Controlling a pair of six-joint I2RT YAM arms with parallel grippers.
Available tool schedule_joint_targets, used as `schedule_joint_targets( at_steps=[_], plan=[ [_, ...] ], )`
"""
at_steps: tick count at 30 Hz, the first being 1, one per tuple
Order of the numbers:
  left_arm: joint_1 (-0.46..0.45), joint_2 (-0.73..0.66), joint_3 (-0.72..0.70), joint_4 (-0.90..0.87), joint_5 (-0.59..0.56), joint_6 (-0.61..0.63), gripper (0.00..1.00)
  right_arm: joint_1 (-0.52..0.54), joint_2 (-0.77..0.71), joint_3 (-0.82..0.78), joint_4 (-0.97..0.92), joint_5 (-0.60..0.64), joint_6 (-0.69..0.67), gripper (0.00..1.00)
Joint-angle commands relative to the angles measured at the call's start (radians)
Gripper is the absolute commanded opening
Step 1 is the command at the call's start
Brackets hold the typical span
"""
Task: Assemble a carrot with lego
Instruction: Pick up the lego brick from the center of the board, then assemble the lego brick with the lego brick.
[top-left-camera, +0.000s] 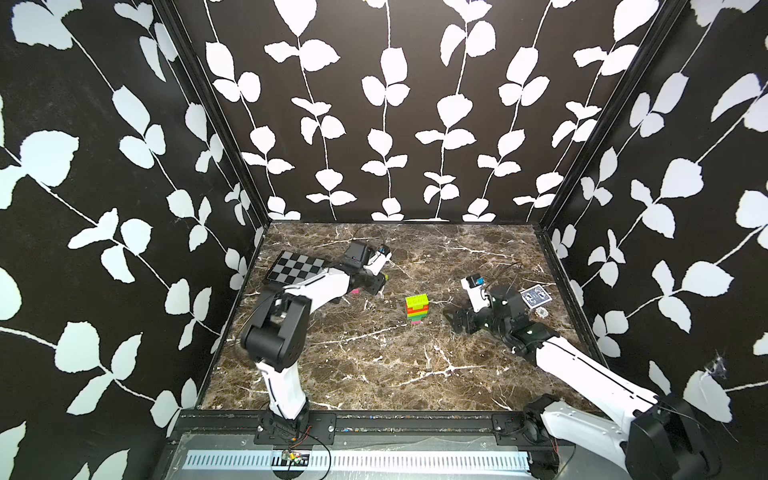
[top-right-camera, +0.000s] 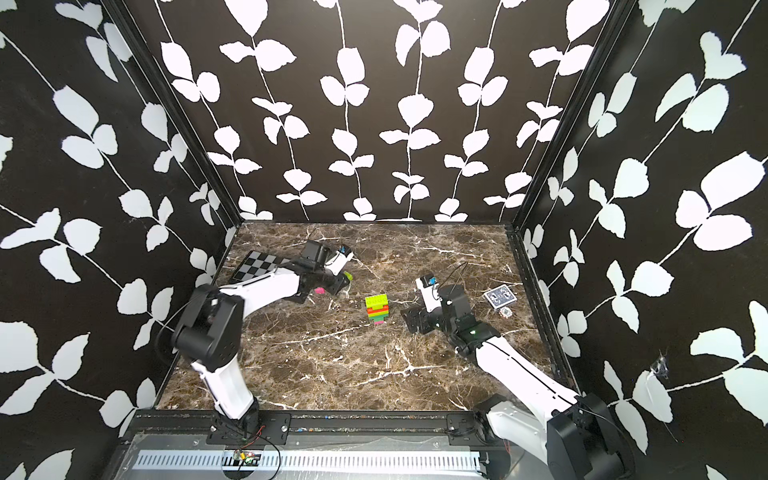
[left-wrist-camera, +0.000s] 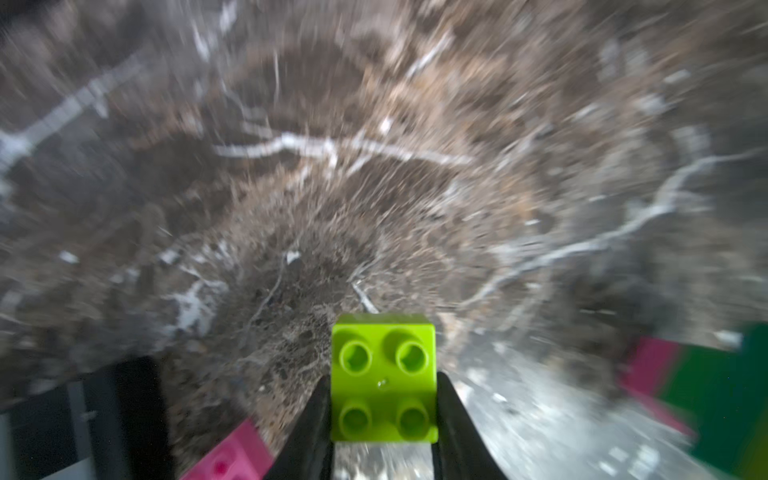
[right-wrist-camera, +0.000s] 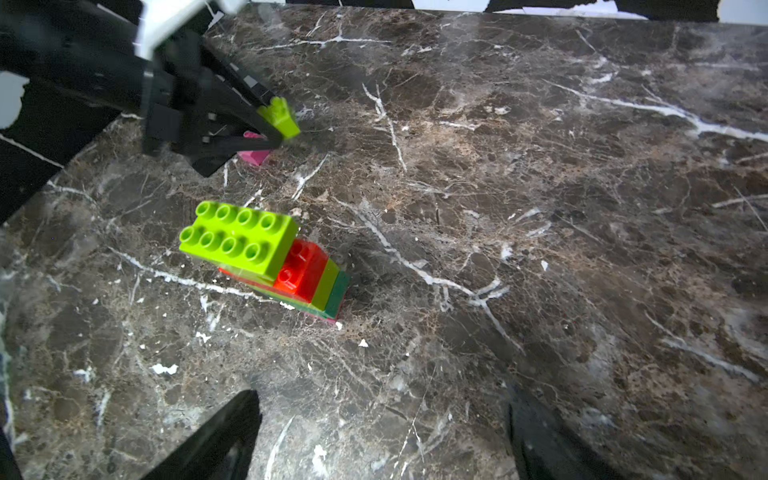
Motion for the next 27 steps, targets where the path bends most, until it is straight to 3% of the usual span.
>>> schedule_joint_targets(
  at_steps=[1,7,13,21,27],
  plan=[
    [-0.015,-0.14,-0.005,-0.137,0.1,0.067,0.0,-0.048,0.033,0.102,-0.047,-0.156,0.102,0.91],
    [-0.093,-0.32,-0.016,-0.363,0.183,0.303,0.0,-0.054,0.188,0.246,-0.113,-0.317,0.196,0.86],
    [-0.117,-0.408,-0.058,-0.404,0.335,0.449,0.0,-0.051,0.353,0.338,-0.078,-0.413,0.265,0.82],
    [-0.118,-0.328,-0.016,-0.366,0.379,0.457,0.0,-0.045,0.503,0.4,-0.007,-0.507,0.313,0.77],
    [-0.118,-0.264,0.022,-0.382,0.35,0.471,0.0,-0.045,0.523,0.389,0.01,-0.529,0.301,0.76]
  ],
)
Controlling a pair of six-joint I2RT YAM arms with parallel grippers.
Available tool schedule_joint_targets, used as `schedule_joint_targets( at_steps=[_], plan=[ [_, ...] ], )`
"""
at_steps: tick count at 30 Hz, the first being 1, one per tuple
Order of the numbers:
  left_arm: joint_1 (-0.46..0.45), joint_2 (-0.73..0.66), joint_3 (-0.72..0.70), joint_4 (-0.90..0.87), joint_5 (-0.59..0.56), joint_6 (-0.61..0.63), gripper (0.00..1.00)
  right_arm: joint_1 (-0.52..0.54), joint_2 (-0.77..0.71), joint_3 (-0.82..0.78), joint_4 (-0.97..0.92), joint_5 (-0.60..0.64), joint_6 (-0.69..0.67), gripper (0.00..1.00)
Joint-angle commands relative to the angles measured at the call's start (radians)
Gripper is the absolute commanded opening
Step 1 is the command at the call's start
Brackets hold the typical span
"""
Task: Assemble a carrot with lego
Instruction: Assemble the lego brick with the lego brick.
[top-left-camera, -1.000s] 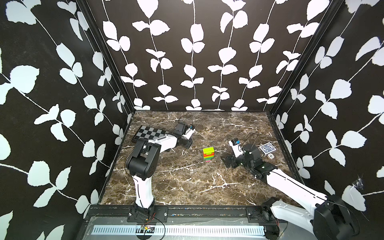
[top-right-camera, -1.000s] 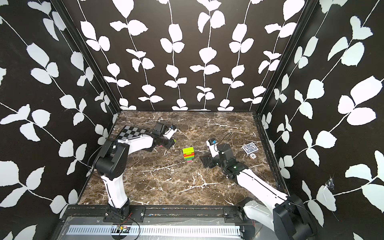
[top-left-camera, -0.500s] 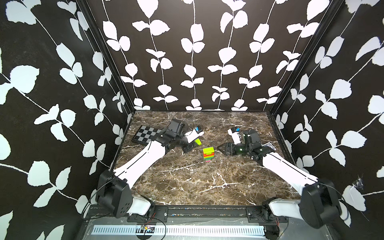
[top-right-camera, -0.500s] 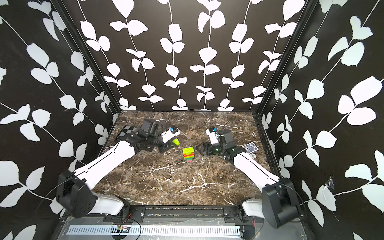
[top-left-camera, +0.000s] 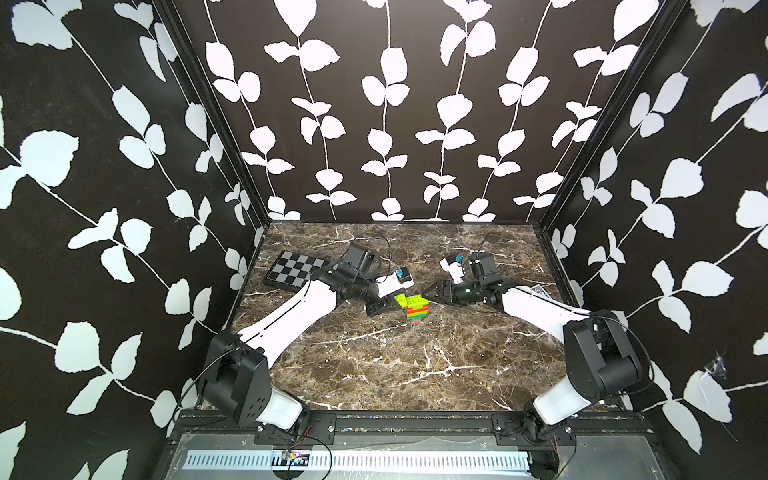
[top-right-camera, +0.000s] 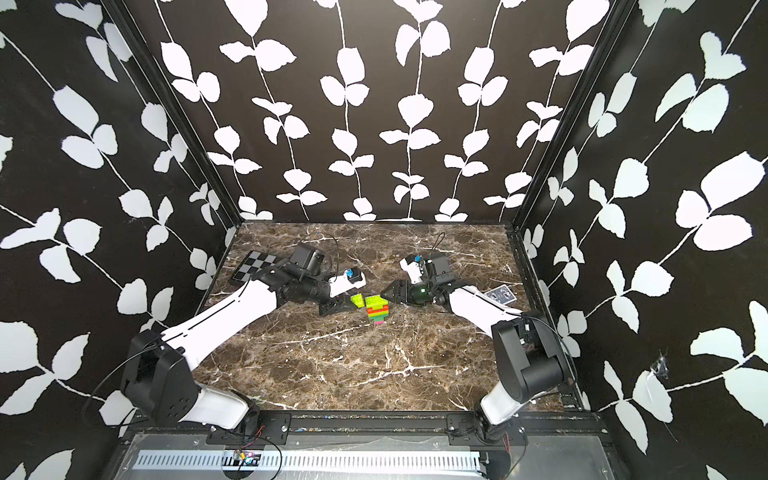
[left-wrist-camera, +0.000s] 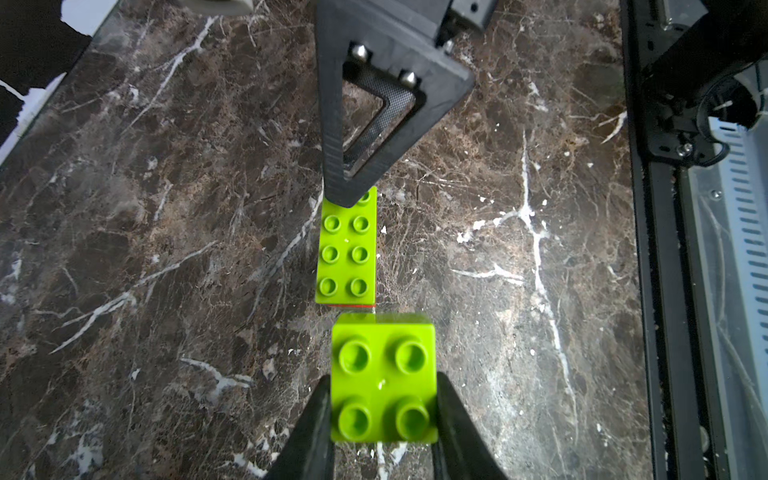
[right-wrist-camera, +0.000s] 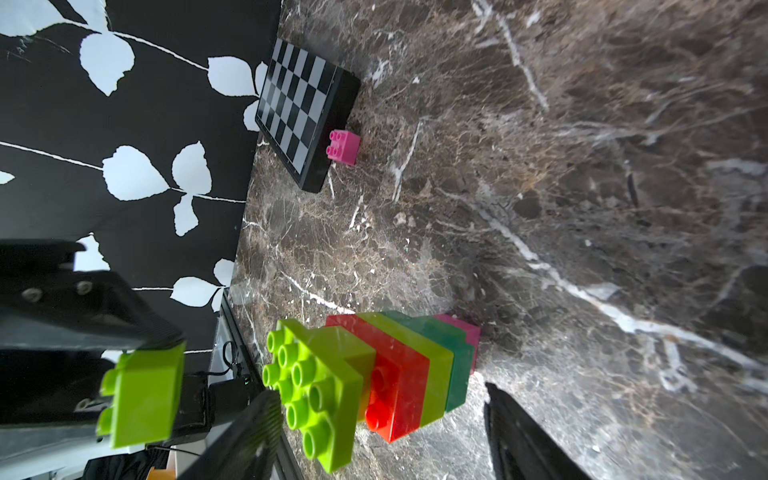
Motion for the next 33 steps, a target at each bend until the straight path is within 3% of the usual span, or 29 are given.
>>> schedule_joint_targets(
  at_steps=[1,33],
  plan=[
    [0.003,0.013,0.039,-0.018,0.004,0.021,0.0,0.005,-0.001,0.029,0.048,-0.037,0.0,0.76],
    [-0.042,0.144,0.133,-0.047,-0.071,0.024,0.0,0.007,0.039,0.009,0.059,-0.024,-0.012,0.73]
  ],
)
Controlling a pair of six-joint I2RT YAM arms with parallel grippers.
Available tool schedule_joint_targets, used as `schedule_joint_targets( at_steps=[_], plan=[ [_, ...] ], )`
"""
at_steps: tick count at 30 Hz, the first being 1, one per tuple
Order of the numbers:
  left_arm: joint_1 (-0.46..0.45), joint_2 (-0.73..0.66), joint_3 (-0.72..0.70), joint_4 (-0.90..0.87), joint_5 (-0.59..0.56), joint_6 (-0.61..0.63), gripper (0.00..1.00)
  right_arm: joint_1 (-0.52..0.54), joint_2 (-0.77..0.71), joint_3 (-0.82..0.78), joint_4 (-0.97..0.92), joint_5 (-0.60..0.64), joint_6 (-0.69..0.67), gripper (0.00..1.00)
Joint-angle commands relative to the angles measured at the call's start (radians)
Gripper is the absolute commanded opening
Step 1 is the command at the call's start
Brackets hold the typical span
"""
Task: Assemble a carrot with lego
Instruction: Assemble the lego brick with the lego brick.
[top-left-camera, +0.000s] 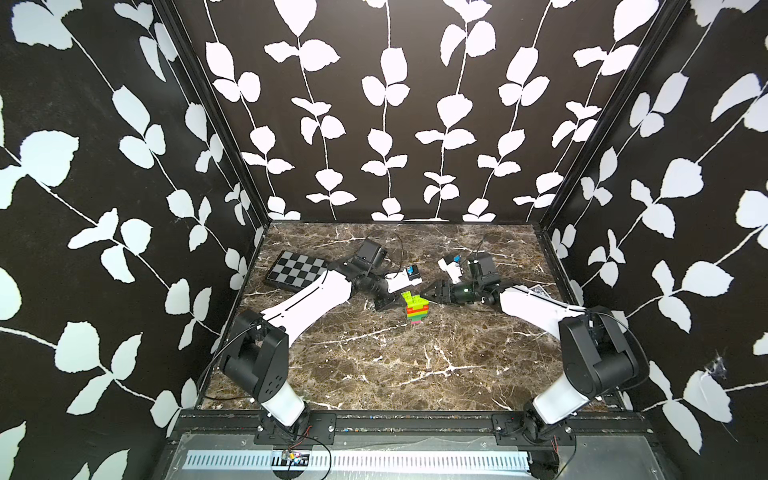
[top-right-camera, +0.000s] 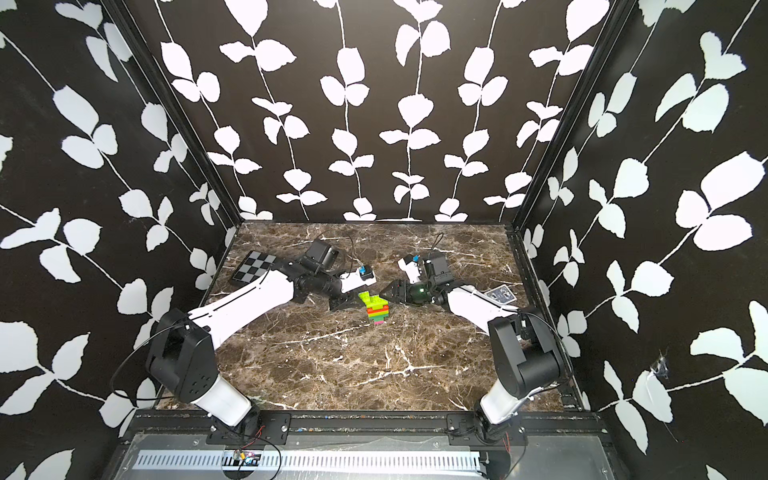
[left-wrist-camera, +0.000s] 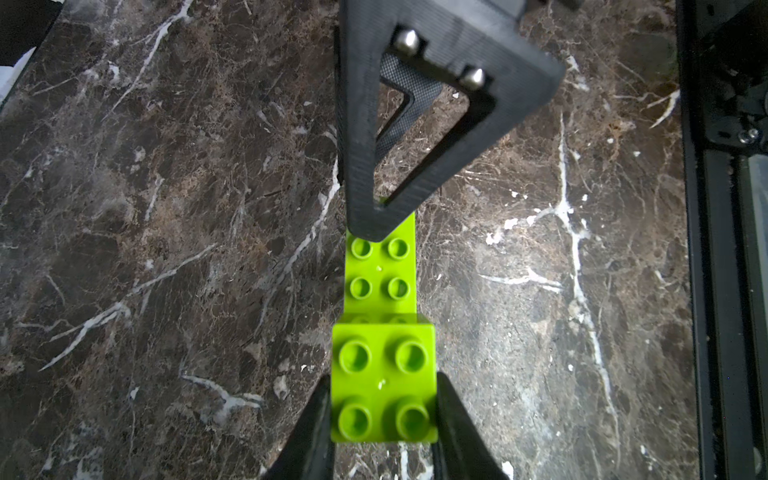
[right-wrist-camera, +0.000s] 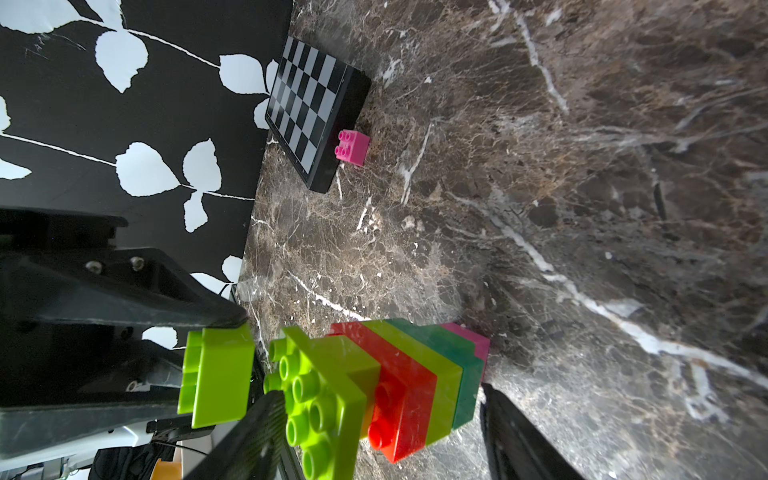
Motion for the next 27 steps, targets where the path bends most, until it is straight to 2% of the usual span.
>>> schedule_joint_targets(
  at_steps=[1,27],
  plan=[
    [-0.006,0.009,0.031,-0.041,-0.006,0.021,0.0,0.005,0.012,0.007,0.017,0.0,-0.014,0.73],
    [-0.013,0.044,0.049,-0.085,-0.049,0.043,0.0,0.005,0.039,-0.017,0.003,0.019,-0.047,0.68]
  ],
)
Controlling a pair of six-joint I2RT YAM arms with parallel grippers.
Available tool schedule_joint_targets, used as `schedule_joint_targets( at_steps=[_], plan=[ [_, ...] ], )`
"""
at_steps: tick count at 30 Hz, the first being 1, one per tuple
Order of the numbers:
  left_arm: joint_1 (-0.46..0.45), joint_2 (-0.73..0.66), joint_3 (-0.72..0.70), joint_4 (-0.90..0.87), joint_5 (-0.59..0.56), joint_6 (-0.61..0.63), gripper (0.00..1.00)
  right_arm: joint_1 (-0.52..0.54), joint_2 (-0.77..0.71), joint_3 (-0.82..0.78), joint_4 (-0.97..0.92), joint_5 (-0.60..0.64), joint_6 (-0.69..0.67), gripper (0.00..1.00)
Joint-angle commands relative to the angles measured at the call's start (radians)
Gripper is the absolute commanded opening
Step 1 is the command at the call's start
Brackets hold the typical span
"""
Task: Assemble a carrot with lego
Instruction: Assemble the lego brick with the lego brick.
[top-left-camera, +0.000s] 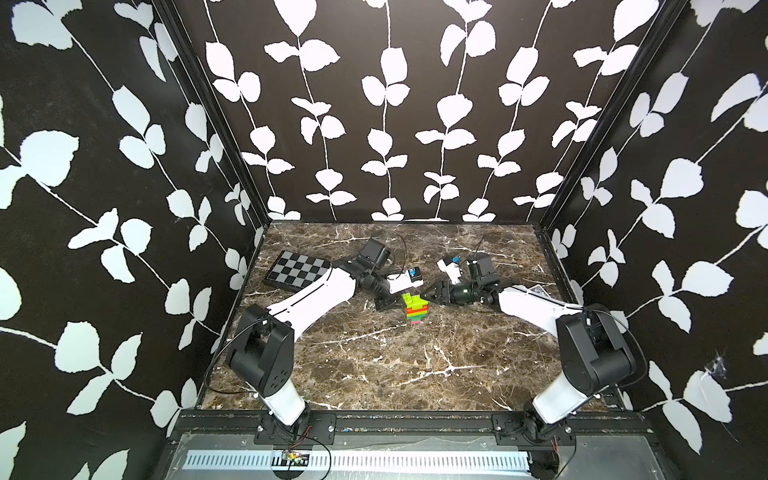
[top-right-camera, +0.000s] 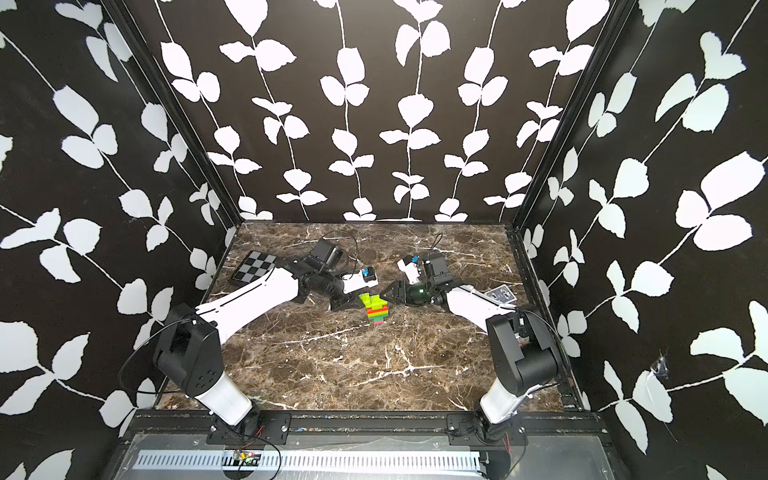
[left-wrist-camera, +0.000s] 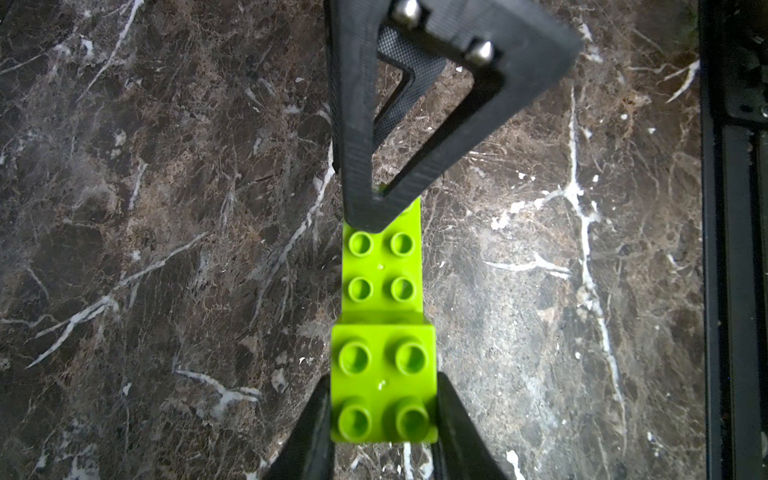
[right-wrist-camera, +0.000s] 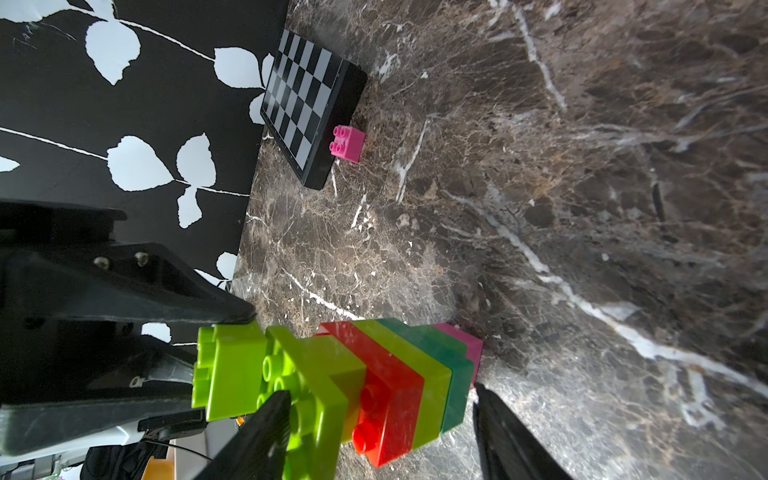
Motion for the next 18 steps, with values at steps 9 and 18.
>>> schedule_joint_targets(
  at_steps=[9,18],
  plan=[
    [-0.01,0.035,0.038,-0.083,-0.052,0.036,0.0,0.005,0.025,-0.015,-0.013,0.026,-0.034,0.67],
    [-0.026,0.07,0.082,-0.156,-0.087,0.045,0.0,0.006,0.032,-0.018,-0.007,0.02,-0.034,0.65]
  ],
)
